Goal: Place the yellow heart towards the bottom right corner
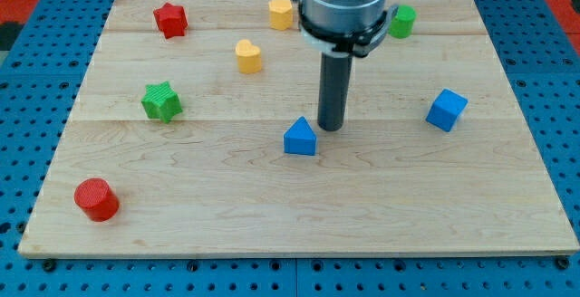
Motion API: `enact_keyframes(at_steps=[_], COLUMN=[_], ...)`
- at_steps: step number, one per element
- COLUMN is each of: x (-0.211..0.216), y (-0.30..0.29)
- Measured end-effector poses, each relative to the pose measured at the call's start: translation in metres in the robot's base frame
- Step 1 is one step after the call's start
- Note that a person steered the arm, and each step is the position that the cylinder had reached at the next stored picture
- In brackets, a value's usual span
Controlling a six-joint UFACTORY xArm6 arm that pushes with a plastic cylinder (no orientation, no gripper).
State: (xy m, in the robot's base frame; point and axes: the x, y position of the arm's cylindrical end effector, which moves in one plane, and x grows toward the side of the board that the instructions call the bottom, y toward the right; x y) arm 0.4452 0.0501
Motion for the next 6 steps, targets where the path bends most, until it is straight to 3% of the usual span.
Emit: enact_keyframes(at_steps=[1, 2, 3, 5, 6], x=[0.021, 0.082, 0.081, -0.032, -0.054], y=[-0.061, -0.103, -0.080, -0.126, -0.159])
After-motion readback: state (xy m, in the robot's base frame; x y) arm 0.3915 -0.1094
